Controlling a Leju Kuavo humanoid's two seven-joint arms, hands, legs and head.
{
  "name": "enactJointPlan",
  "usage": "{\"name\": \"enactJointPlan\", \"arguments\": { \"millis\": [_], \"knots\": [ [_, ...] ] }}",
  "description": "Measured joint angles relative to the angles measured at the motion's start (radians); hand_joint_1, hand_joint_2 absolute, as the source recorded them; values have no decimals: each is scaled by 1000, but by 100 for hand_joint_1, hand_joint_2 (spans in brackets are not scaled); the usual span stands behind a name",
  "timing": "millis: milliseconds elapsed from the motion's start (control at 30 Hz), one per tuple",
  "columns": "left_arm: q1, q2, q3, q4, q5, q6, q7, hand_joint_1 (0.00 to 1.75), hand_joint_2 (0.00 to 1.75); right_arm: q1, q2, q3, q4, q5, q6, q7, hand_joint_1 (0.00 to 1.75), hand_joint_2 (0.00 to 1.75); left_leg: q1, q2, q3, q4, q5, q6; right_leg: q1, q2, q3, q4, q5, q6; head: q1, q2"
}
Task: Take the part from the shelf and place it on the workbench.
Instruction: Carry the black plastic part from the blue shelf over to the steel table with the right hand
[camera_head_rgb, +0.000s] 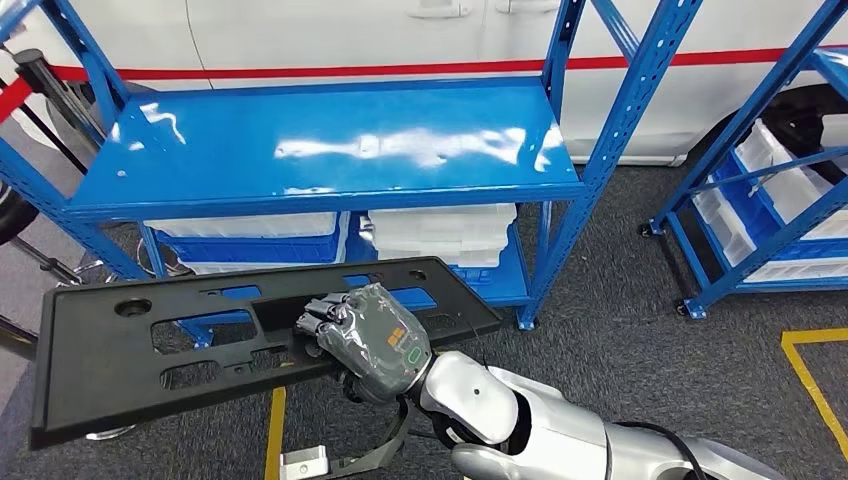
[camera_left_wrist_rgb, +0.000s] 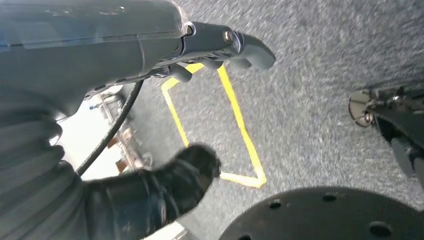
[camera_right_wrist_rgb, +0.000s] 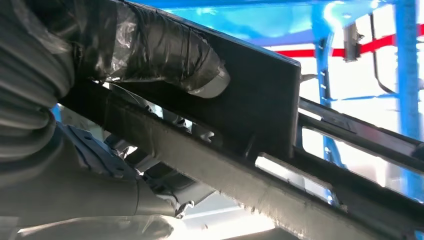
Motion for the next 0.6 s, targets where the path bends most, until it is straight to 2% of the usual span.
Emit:
{"name": "enactJointPlan", "arguments": {
  "millis": [33,67,100,133,167,200,233,267,300,333,367,400,433,467,533,567,600],
  "knots": [
    [0,-1,-4,-1,-5,6,-1,0,175,4,-3,-5,3,6,-2,1,175,175,0,2,-9,-1,9,9,-2,1,-2,0,3,7,0,0],
    [-1,-3,-8,-3,-10,12,-2,0,175,10,-9,-11,4,10,-6,1,175,175,-1,5,-19,-1,20,21,-3,2,-9,7,-12,13,0,0],
    [-1,-9,-13,-5,-15,21,-2,0,175,20,-22,-19,2,12,-10,2,175,175,0,8,-29,-3,32,33,-5,3,-19,30,-47,18,0,0],
    [-1,-16,-17,-6,-20,33,-3,0,175,36,-41,-30,-5,12,-17,4,175,175,0,11,-42,-4,46,44,-7,4,-32,72,-100,21,0,0],
    [1,-27,-21,-7,-26,46,-4,0,175,58,-67,-43,-19,10,-26,6,175,175,-3,11,-57,-3,59,51,-7,5,-45,129,-156,23,0,0],
    [3,-41,-24,-7,-32,60,-5,0,175,86,-100,-61,-37,5,-39,7,175,175,-6,11,-72,-2,71,56,-7,5,-55,190,-197,25,0,0],
    [5,-57,-28,-6,-38,74,-7,0,175,121,-138,-86,-61,-2,-54,5,175,175,-9,10,-89,0,83,59,-7,5,-57,241,-215,26,0,0],
    [8,-79,-33,-3,-42,84,-9,0,175,163,-179,-116,-87,-9,-69,-1,175,175,-14,8,-106,2,93,61,-6,6,-48,269,-207,26,0,0],
    [10,-99,-39,3,-45,92,-11,0,175,207,-219,-152,-113,-16,-81,-8,175,175,-19,6,-122,5,103,63,-3,6,-24,263,-184,21,0,0],
    [12,-121,-44,9,-47,97,-12,0,175,249,-258,-190,-138,-21,-88,-17,175,175,-23,6,-137,8,112,64,2,4,17,224,-158,12,1,0],
    [14,-141,-49,14,-47,102,-13,0,175,284,-288,-228,-159,-24,-88,-25,175,175,-27,9,-148,10,120,64,12,-6,72,158,-145,-2,1,0],
    [16,-156,-52,19,-47,105,-12,0,175,310,-311,-264,-180,-27,-82,-32,175,175,-31,15,-156,11,128,63,21,-19,127,78,-148,-15,1,0],
    [17,-167,-55,23,-45,107,-11,0,175,329,-327,-296,-199,-30,-72,-37,175,175,-33,24,-160,10,136,61,29,-30,166,18,-153,-24,1,0],
    [18,-174,-58,27,-44,108,-10,0,175,342,-337,-324,-215,-33,-62,-42,175,175,-33,34,-161,9,144,58,36,-38,189,-23,-159,-29,1,0],
    [17,-177,-61,36,-39,106,-6,0,175,360,-348,-363,-236,-39,-42,-48,175,175,-33,50,-164,5,156,49,35,-29,184,-43,-144,-31,3,0],
    [16,-177,-61,40,-36,105,-4,0,175,366,-351,-373,-243,-41,-35,-50,175,175,-33,48,-167,10,147,43,31,-24,177,-48,-133,-34,4,0],
    [16,-177,-61,43,-32,102,-3,0,175,371,-353,-381,-247,-44,-28,-52,175,175,-34,41,-174,28,121,37,26,-20,167,-52,-121,-40,4,0]
  ]
}}
